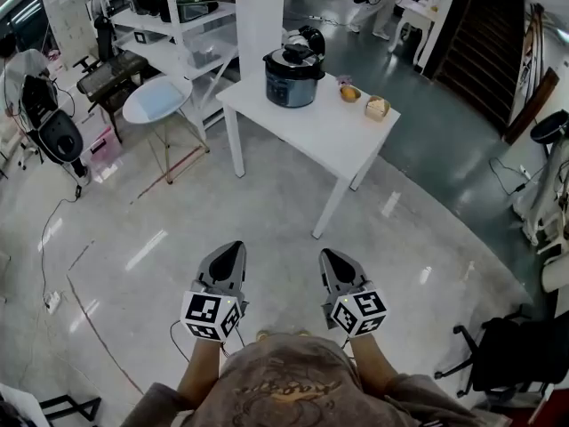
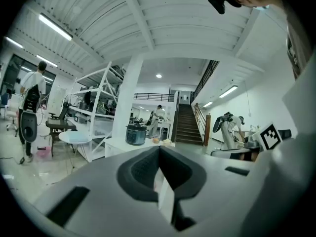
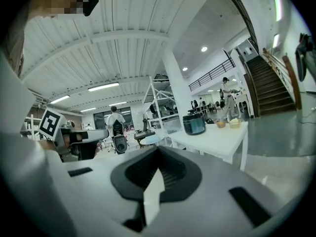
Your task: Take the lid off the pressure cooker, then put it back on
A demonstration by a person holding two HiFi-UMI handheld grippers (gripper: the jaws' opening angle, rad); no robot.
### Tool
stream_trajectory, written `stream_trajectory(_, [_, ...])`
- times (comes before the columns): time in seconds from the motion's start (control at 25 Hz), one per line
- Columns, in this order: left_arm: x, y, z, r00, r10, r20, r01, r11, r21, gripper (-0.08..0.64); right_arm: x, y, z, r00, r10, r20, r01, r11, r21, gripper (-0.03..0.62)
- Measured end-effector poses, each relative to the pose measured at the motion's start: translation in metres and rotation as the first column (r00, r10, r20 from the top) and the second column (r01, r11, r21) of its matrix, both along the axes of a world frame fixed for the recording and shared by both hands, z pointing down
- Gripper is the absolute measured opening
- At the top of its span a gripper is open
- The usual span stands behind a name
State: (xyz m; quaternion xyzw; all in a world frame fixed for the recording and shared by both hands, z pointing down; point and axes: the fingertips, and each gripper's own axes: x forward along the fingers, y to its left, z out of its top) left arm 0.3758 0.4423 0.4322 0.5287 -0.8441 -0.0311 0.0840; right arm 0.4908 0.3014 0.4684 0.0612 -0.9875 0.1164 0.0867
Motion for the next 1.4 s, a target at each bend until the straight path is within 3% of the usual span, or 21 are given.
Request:
stream_trajectory(0.24, [-0.018,0.001,0.001,0.999,0.035,0.008,-0.035,0.999,-0.002,0.002,-0.018,0.006,0.009,1.0,0.01,-0.015,-0.01,1.0,0.006,-0.005])
stream_trajectory(0.64, [-0.061,-0.026,0.014,0.999,0.045,0.0,-0.045,0.999,-0.009,0.002,-0.064,-0.025,0.016,1.0,0.026,-0.003,-0.026,1.0,0.0,-0.005])
stream_trajectory(1.4, [-0.213,-0.159,-0.007,1.0,-0.003,0.01,0.003,1.0,-0.01,0.002,-0.23,-0.155,-0.007,0.998,-0.067,0.006,0.067,0.998,0.013,-0.005])
